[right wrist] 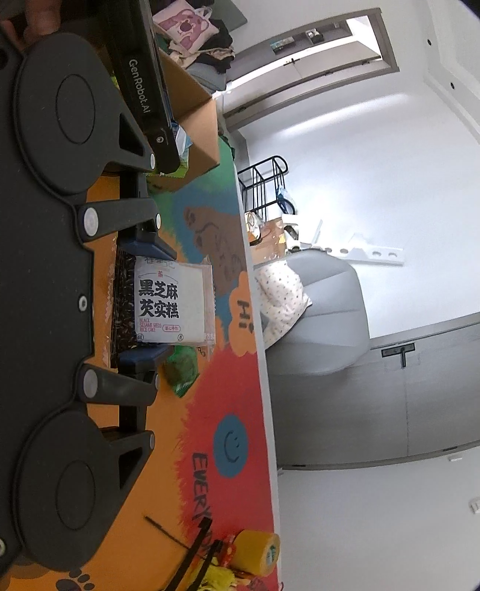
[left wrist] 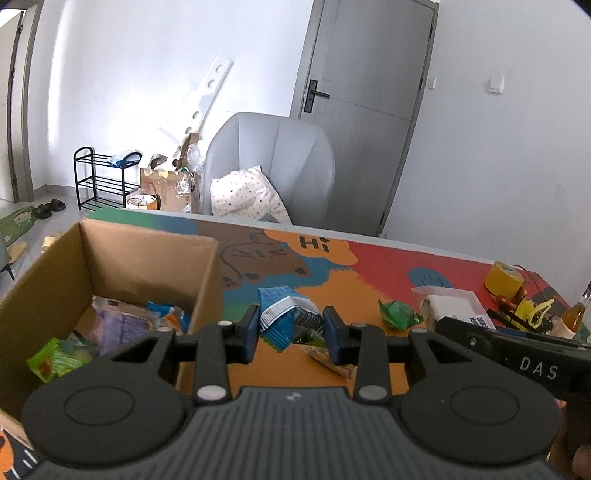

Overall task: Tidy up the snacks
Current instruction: 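Carry both packs over the box and open both tools to drop them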

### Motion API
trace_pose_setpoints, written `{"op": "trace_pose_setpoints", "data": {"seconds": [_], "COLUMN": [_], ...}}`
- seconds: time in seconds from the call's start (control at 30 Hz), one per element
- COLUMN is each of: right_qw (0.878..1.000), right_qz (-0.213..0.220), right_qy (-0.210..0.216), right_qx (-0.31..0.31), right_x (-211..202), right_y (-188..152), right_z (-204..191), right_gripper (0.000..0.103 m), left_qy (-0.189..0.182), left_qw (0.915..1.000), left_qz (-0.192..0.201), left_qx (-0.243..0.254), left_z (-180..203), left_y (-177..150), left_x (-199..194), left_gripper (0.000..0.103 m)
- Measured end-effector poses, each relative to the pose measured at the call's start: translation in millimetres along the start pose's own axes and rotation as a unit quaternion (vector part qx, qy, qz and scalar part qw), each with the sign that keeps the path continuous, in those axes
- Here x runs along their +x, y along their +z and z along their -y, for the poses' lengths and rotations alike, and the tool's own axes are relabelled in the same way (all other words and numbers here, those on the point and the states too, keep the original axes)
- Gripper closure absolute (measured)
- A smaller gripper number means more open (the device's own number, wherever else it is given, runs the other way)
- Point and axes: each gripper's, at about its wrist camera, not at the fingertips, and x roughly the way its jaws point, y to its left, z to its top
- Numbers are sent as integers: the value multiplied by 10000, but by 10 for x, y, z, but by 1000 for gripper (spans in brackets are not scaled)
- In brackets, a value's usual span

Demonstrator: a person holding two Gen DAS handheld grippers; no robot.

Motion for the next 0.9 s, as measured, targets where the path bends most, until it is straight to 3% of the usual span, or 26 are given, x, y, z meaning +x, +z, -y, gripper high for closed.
{"op": "trace_pose_setpoints", "data": {"seconds": [0.9], "right_qw": [9980], "right_qz": [184], "right_qy": [520], "right_qx": [-292], "right_x": [60], "right_y": [142], "right_z": [-663], "right_gripper": [58], "left_qy": [364], "left_qw": [9988], "left_qz": [277], "left_qx": [-169], "left_z": [-563], "left_y": [178], "left_x": [-409], "left_gripper": [68]}}
